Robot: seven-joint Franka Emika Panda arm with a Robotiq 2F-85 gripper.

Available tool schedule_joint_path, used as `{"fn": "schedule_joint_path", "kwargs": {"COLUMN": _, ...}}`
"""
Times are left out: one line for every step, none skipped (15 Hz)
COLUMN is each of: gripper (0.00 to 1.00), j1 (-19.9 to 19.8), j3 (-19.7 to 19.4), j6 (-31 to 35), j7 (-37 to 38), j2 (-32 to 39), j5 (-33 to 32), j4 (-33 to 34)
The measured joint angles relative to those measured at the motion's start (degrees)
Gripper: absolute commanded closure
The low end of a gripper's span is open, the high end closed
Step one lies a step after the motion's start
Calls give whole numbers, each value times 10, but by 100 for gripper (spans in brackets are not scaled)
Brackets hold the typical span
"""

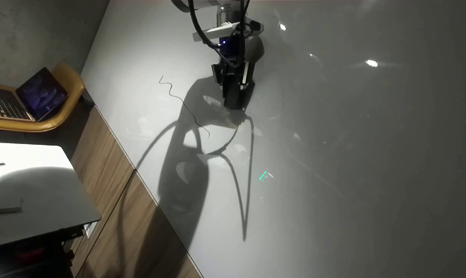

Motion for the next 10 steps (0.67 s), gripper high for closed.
{"fn": "schedule_joint_path", "kwargs": {"gripper": 68, "j1": 1, "j3": 1, "j6": 0, "j7": 4, "j2": 0, "j5": 2, "j4": 0}}
{"fn": "schedule_joint_path", "kwargs": {"gripper": 68, "j1": 3, "j3": 2, "j6": 0, "j7": 7, "j2": 0, "j5": 4, "j4": 0}}
{"fn": "schedule_joint_path", "kwargs": {"gripper": 68, "j1": 4, "j3": 2, "j6": -1, "j7": 9, "j2": 0, "j5": 4, "j4": 1}}
{"fn": "schedule_joint_path", "kwargs": {"gripper": 68, "j1": 5, "j3": 3, "j6": -1, "j7": 11, "j2": 0, "j5": 5, "j4": 1}}
{"fn": "schedule_joint_path", "kwargs": {"gripper": 68, "j1": 5, "j3": 3, "j6": -1, "j7": 12, "j2": 0, "j5": 5, "j4": 1}}
{"fn": "schedule_joint_path", "kwargs": {"gripper": 68, "j1": 5, "j3": 3, "j6": -1, "j7": 13, "j2": 0, "j5": 5, "j4": 1}}
{"fn": "schedule_joint_path", "kwargs": {"gripper": 68, "j1": 5, "j3": 3, "j6": -1, "j7": 13, "j2": 0, "j5": 5, "j4": 1}}
{"fn": "schedule_joint_path", "kwargs": {"gripper": 68, "j1": 5, "j3": 3, "j6": 0, "j7": 13, "j2": 0, "j5": 5, "j4": 0}}
{"fn": "schedule_joint_path", "kwargs": {"gripper": 68, "j1": 4, "j3": 3, "j6": 2, "j7": 13, "j2": -1, "j5": 5, "j4": -1}}
{"fn": "schedule_joint_path", "kwargs": {"gripper": 68, "j1": 4, "j3": 2, "j6": 3, "j7": 13, "j2": -1, "j5": 5, "j4": -2}}
